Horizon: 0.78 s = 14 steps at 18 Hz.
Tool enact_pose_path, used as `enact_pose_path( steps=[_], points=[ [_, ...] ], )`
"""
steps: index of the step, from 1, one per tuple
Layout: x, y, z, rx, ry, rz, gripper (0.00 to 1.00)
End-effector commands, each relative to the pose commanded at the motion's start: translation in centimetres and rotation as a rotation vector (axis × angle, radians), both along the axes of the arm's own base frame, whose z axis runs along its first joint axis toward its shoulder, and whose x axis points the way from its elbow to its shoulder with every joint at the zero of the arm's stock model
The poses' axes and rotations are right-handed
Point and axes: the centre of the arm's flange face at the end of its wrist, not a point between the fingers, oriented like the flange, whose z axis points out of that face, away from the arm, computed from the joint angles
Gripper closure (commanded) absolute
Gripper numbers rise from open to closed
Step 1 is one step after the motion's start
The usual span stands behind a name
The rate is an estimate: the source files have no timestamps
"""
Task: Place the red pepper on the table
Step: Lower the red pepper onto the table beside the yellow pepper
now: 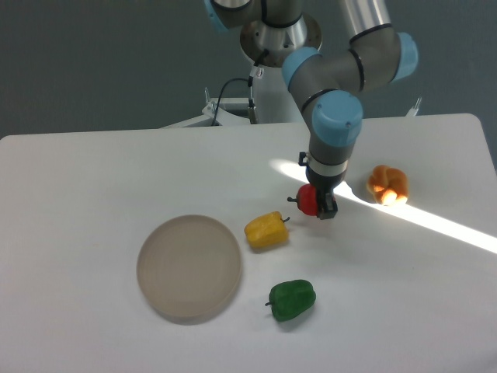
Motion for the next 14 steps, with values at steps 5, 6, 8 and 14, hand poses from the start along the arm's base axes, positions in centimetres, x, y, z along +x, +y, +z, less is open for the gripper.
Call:
enact_pose_path(
  steps=[5, 6, 8, 14],
  points=[
    [0.82, 0.10, 0.27, 0.015, -0.006, -0.009, 0.36],
    [0.83, 0.14, 0.19, 0.018, -0.010, -0.006, 0.36],
    [0.84, 0.25, 0.04, 0.030, -0.021, -0.003, 0.36],
    [0.83, 0.59, -0.38, 0.059, -0.014, -0.006, 0.36]
  ],
)
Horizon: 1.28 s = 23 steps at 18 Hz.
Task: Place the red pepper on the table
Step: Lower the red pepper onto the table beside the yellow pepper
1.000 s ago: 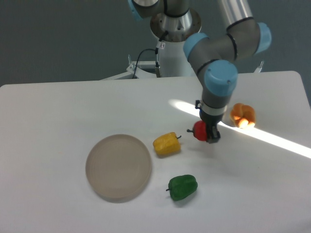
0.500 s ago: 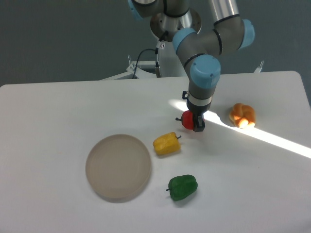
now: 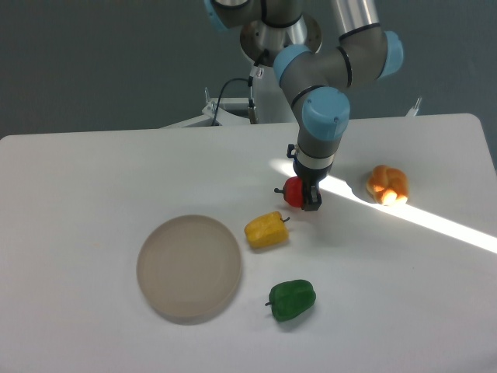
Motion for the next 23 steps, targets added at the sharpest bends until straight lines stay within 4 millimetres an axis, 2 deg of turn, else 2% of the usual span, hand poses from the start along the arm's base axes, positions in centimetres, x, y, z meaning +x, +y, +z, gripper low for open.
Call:
enact_pose_path(
  steps=[4, 14, 22, 23],
  points=[
    [-0.3, 0.1, 0.2, 0.007, 0.009, -0.002, 0.36],
    [-0.8, 0.4, -1.0, -0.005, -0.004, 0.000, 0.36],
    [-1.1, 0.3, -1.2, -0.005, -0.007, 0.005, 0.31],
    [-1.2, 0.4, -1.2, -0.005, -0.007, 0.005, 0.26]
  ],
)
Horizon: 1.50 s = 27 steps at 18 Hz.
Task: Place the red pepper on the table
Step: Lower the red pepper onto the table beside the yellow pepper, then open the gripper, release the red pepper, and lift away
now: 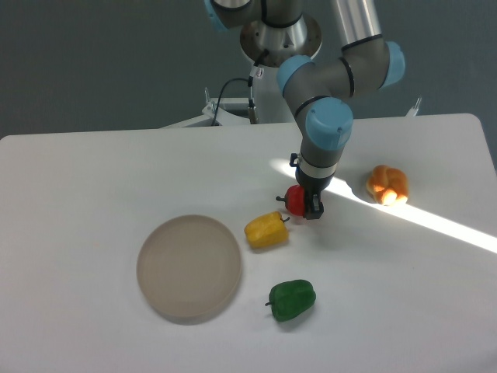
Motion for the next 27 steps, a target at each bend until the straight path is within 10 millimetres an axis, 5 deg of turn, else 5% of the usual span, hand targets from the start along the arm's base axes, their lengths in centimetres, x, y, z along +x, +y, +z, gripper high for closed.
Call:
enact_pose_path(
  steps=[4, 11, 17, 27],
  points=[
    [-0.6, -0.1, 0.5, 0.006, 0.007, 0.006, 0.00],
    [-3.7, 1.0, 5.0, 0.053, 0.085, 0.017, 0.00],
    [-7.2, 5.5, 9.5, 0.065, 0.105, 0.014, 0.00],
    [-6.5, 11.9, 9.6, 0.050, 0.167, 0.095, 0.00]
  ],
)
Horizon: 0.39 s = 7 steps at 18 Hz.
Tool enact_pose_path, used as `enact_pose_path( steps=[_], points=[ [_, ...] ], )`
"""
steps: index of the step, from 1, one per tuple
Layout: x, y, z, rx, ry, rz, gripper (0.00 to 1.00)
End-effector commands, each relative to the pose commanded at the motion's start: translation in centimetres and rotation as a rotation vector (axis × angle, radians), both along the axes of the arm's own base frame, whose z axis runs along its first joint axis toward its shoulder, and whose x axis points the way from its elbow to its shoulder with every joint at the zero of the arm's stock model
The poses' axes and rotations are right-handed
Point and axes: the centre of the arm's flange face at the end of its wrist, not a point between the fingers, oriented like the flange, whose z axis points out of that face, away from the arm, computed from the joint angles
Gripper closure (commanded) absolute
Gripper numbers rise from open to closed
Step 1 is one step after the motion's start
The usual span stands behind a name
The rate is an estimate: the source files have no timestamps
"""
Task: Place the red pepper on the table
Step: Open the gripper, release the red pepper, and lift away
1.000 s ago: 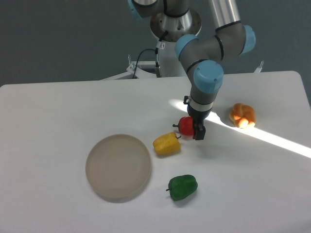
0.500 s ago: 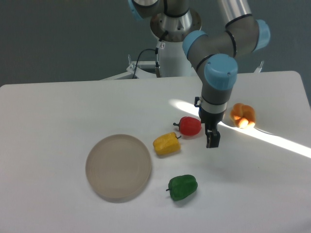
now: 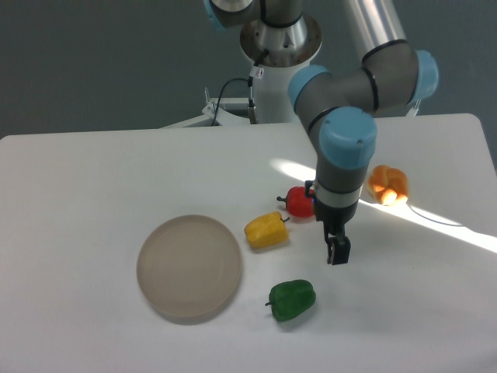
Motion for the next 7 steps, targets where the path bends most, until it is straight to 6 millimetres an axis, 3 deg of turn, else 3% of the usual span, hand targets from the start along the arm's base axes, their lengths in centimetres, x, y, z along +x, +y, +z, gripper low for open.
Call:
enact_pose_path(
  steps=[7],
  points=[
    [0.9, 1.8, -0.6, 0.002, 0.000, 0.006, 0.00]
  ],
)
